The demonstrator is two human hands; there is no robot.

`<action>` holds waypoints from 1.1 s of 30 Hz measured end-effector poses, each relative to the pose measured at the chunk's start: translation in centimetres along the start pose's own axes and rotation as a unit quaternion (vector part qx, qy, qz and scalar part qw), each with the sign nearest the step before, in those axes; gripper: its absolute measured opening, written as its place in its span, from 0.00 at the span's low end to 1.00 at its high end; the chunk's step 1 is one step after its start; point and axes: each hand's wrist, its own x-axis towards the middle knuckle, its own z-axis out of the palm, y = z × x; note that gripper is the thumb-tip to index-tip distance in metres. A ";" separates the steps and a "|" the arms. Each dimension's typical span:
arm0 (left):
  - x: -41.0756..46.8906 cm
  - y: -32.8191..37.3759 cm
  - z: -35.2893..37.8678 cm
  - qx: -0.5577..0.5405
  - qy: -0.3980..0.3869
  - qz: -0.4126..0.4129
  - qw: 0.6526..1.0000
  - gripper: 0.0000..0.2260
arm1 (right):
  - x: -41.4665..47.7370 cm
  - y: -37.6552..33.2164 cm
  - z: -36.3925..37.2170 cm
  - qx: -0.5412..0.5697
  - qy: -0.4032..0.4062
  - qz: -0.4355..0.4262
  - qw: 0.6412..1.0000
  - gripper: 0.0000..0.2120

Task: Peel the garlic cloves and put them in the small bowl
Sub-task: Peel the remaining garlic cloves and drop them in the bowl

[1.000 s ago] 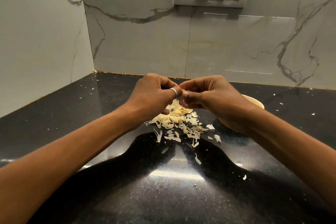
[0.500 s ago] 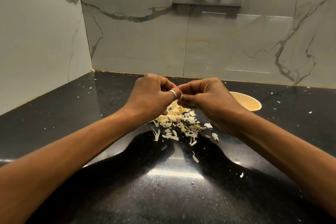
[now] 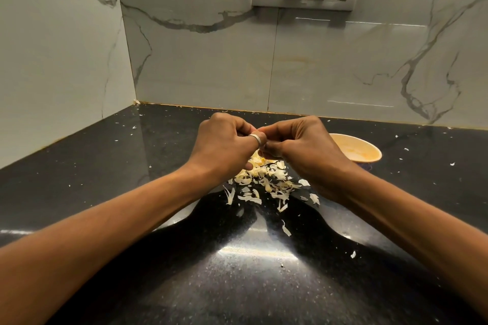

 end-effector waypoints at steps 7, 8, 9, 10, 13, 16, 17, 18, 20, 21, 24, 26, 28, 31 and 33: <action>0.4 -0.1 0.0 -0.075 -0.020 -0.053 0.996 0.07 | -0.2 -0.6 -0.3 0.055 -0.022 0.000 0.998 0.10; 0.5 -0.1 0.0 -0.082 -0.025 -0.059 0.995 0.08 | -0.2 -0.7 -0.3 0.064 -0.026 0.001 0.998 0.10; 0.5 -0.1 -0.1 -0.086 -0.028 -0.064 0.994 0.08 | -0.2 -0.8 -0.3 0.072 -0.028 0.003 0.997 0.10; 0.6 -0.1 -0.2 -0.089 -0.030 -0.067 0.993 0.08 | -0.2 -0.9 -0.3 0.082 -0.028 0.007 0.996 0.10; 0.7 -0.3 -0.4 -0.092 -0.036 -0.075 0.992 0.09 | 0.1 -0.9 -0.4 0.130 -0.013 0.029 0.991 0.10; 0.8 -0.2 -0.4 -0.076 -0.041 -0.072 0.994 0.11 | 0.4 -0.8 -0.7 0.166 -0.008 0.054 0.985 0.10; 0.7 -0.2 -0.4 -0.063 -0.038 -0.058 0.996 0.11 | 0.4 -0.8 -0.7 0.167 -0.013 0.059 0.984 0.09; 0.7 -0.2 -0.4 -0.052 -0.032 -0.040 0.997 0.10 | 0.4 -0.8 -0.7 0.161 -0.019 0.061 0.985 0.09; 0.7 -0.1 -0.4 -0.040 -0.026 -0.004 0.999 0.06 | 0.2 -0.9 -0.7 0.140 -0.027 0.059 0.988 0.09; 0.7 -0.1 -0.5 -0.040 -0.029 0.007 0.999 0.05 | 0.2 -0.9 -0.7 0.130 -0.027 0.057 0.990 0.09; 0.8 0.0 -0.7 -0.053 -0.045 0.007 0.998 0.03 | 0.2 -1.0 -0.9 0.104 -0.012 0.057 0.993 0.07; 0.9 0.1 -0.8 -0.069 -0.057 -0.002 0.996 0.04 | 0.2 -1.0 -1.1 0.100 -0.009 0.060 0.993 0.05; 0.9 0.2 -1.0 -0.083 -0.067 -0.009 0.994 0.05 | 0.3 -1.0 -1.2 0.104 -0.011 0.063 0.992 0.05; 1.0 0.4 -1.2 -0.091 -0.080 -0.013 0.993 0.05 | 0.4 -1.0 -1.3 0.113 -0.011 0.064 0.992 0.05; 1.0 0.4 -1.2 -0.094 -0.082 -0.013 0.992 0.04 | 0.4 -1.0 -1.4 0.118 -0.013 0.064 0.991 0.05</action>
